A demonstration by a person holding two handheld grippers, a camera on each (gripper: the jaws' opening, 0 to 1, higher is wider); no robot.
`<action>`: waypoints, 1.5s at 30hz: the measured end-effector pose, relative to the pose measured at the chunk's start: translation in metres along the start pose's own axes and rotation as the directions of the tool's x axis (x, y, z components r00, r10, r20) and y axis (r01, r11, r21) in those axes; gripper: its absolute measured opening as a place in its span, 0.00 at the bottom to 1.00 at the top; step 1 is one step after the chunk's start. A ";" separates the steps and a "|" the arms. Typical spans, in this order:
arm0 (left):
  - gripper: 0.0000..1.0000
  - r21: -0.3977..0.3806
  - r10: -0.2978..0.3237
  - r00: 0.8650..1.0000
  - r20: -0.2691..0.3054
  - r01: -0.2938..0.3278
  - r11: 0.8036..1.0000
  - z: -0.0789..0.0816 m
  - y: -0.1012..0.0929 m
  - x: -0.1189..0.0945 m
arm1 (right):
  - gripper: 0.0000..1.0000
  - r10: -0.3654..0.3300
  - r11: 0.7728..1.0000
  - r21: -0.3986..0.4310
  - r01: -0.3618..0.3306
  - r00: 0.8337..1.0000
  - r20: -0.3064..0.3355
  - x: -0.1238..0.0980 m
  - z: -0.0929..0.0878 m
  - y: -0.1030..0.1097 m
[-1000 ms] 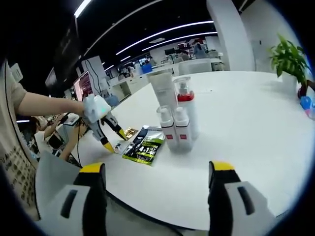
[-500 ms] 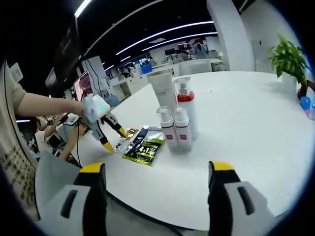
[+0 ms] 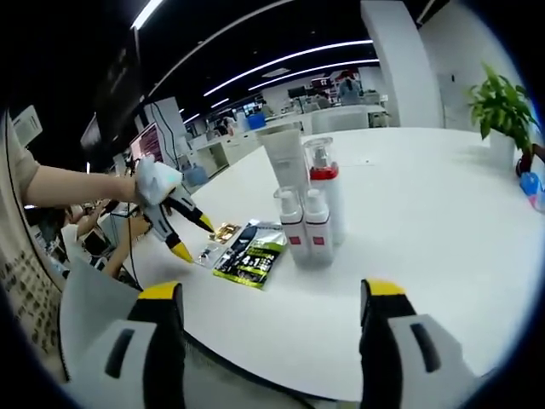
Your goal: Arrange the skincare products in the storage area until every visible bottle or jar stands upright without overlapping.
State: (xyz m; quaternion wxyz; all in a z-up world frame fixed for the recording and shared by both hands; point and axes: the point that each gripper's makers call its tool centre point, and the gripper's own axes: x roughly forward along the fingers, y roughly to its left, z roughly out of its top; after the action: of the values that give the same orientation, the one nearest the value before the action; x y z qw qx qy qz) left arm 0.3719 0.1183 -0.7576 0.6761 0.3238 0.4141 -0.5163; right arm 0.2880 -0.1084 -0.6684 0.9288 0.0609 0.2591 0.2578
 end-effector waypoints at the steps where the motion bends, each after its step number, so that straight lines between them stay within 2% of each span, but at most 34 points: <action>1: 0.55 -0.016 0.003 1.000 0.013 -0.003 1.000 0.000 -0.002 -0.001 | 0.86 0.000 1.000 -0.001 0.000 1.000 0.001 0.000 0.000 0.000; 5: 0.61 -0.143 0.003 0.997 0.077 0.008 0.990 0.003 -0.016 -0.006 | 0.86 0.002 1.000 -0.003 -0.002 1.000 0.005 0.000 0.001 0.000; 9: 0.65 -0.286 0.023 0.981 0.192 0.034 0.958 0.014 -0.025 -0.014 | 0.86 0.005 1.000 -0.006 -0.005 1.000 0.007 0.000 0.001 0.002; 12: 0.70 -0.374 0.060 0.969 0.241 0.035 0.927 0.017 -0.028 -0.021 | 0.86 0.008 1.000 -0.008 -0.008 1.000 0.007 0.000 0.001 0.002; 15: 0.73 -0.402 0.080 0.966 0.244 0.026 0.915 0.011 -0.030 -0.025 | 0.86 0.011 1.000 -0.011 -0.011 1.000 0.007 0.000 0.001 0.002; 20: 0.77 -0.429 0.100 0.972 0.212 0.000 0.903 -0.006 -0.041 -0.027 | 0.85 0.014 1.000 -0.016 -0.014 1.000 0.006 0.000 0.001 0.004; 23: 0.80 -0.485 0.118 0.967 0.227 0.007 0.875 -0.012 -0.048 -0.030 | 0.85 0.016 1.000 -0.018 -0.016 1.000 0.004 0.000 0.001 0.004; 26: 0.84 -0.552 0.172 0.942 0.287 0.016 0.834 -0.012 -0.051 -0.035 | 0.85 0.019 1.000 -0.021 -0.019 1.000 0.000 0.000 0.000 0.005; 31: 0.92 -0.580 0.215 0.928 0.305 0.002 0.814 -0.019 -0.058 -0.041 | 0.85 0.024 0.999 -0.027 -0.024 1.000 -0.010 0.000 -0.002 0.006; 34: 0.96 -0.605 0.236 0.913 0.333 0.016 0.796 -0.018 -0.066 -0.049 | 0.85 0.026 0.999 -0.030 -0.027 1.000 -0.014 0.001 -0.002 0.007; 39: 0.97 -0.617 0.267 0.896 0.356 0.010 0.787 -0.014 -0.074 -0.063 | 0.84 0.026 0.999 -0.034 -0.027 0.999 -0.020 0.001 -0.004 0.007; 41: 0.97 -0.617 0.301 0.883 0.361 -0.016 0.787 -0.013 -0.073 -0.069 | 0.84 0.025 0.999 -0.035 -0.026 0.999 -0.022 0.001 -0.004 0.007; 45: 0.97 -0.654 0.344 0.866 0.365 -0.025 0.756 -0.018 -0.076 -0.075 | 0.84 0.023 0.999 -0.038 -0.024 0.999 -0.028 0.001 -0.005 0.007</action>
State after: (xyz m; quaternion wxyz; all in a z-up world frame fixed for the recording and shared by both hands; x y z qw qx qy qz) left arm 0.2850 0.1461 -0.6992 0.8721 -0.0137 0.3535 -0.3380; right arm 0.2830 -0.1019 -0.6712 0.9231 0.0427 0.2659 0.2746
